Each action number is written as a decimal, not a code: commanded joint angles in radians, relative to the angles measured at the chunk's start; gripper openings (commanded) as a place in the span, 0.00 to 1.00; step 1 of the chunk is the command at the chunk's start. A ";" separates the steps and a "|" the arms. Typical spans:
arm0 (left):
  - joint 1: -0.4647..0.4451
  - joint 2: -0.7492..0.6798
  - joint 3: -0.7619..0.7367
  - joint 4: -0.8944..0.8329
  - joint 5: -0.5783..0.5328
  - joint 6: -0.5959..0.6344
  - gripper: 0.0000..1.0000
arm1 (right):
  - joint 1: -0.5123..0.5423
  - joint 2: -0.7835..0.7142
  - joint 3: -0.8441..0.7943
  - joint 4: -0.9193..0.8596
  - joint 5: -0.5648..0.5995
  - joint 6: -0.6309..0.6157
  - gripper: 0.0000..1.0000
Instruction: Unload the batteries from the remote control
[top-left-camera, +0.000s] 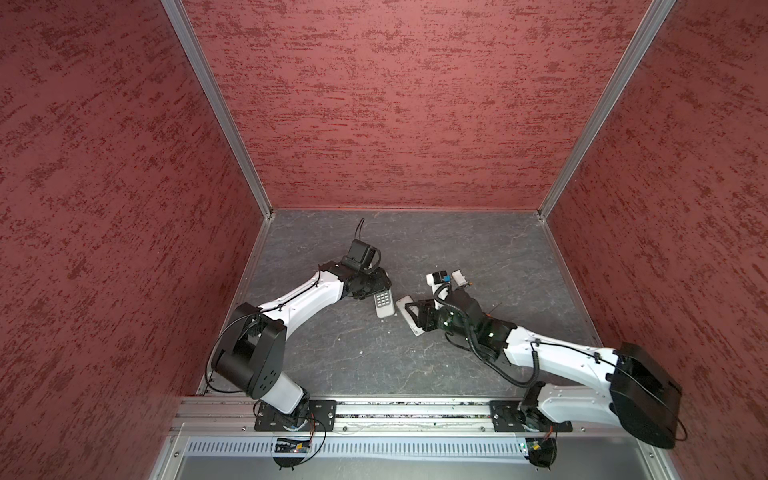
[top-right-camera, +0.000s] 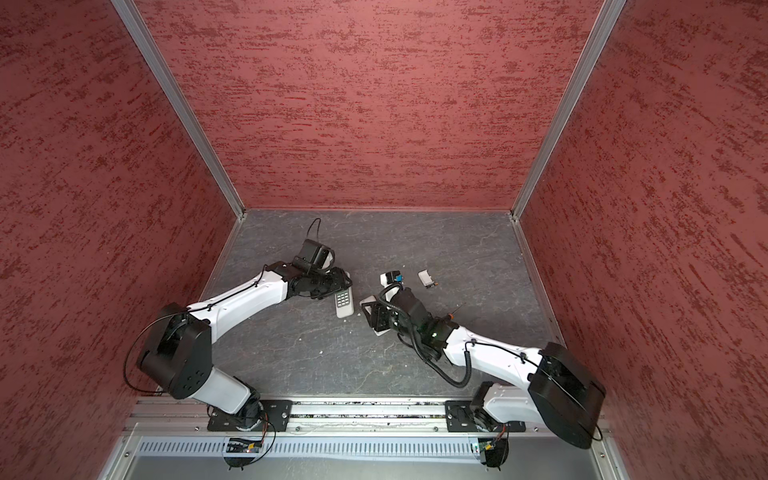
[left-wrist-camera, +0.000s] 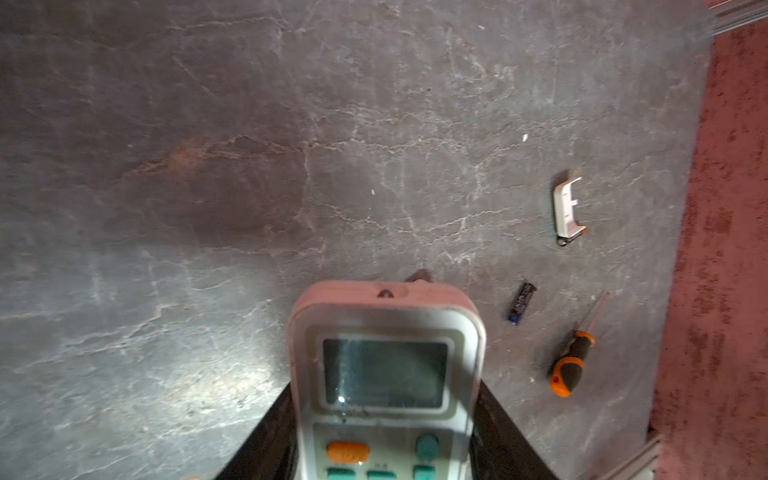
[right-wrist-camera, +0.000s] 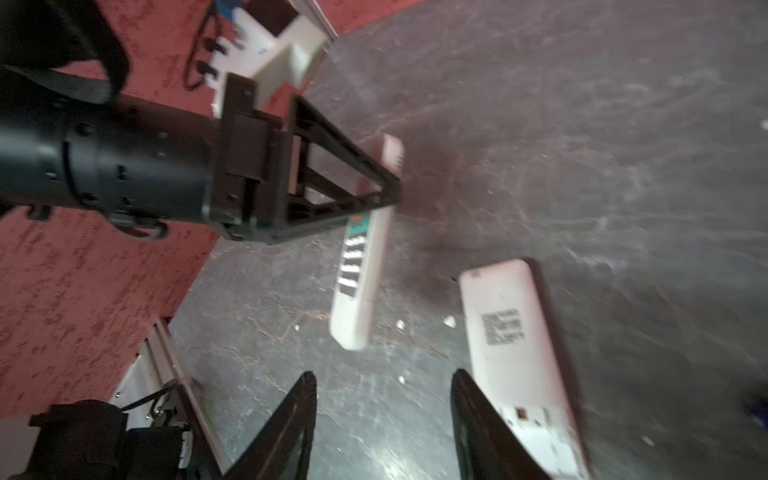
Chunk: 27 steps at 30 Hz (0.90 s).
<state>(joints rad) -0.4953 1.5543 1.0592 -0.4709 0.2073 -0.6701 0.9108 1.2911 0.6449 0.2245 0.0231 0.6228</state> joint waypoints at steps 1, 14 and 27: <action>0.002 -0.020 -0.007 0.079 0.069 -0.053 0.46 | 0.013 0.060 0.042 0.096 0.023 -0.008 0.54; -0.011 -0.080 -0.019 0.120 0.082 -0.091 0.46 | 0.017 0.248 0.162 0.082 0.028 -0.004 0.44; -0.011 -0.085 -0.038 0.156 0.091 -0.114 0.56 | 0.016 0.296 0.194 0.113 0.046 -0.016 0.05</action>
<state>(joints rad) -0.4984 1.4857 1.0275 -0.3267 0.2863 -0.7654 0.9131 1.5787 0.8001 0.3016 0.0410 0.6647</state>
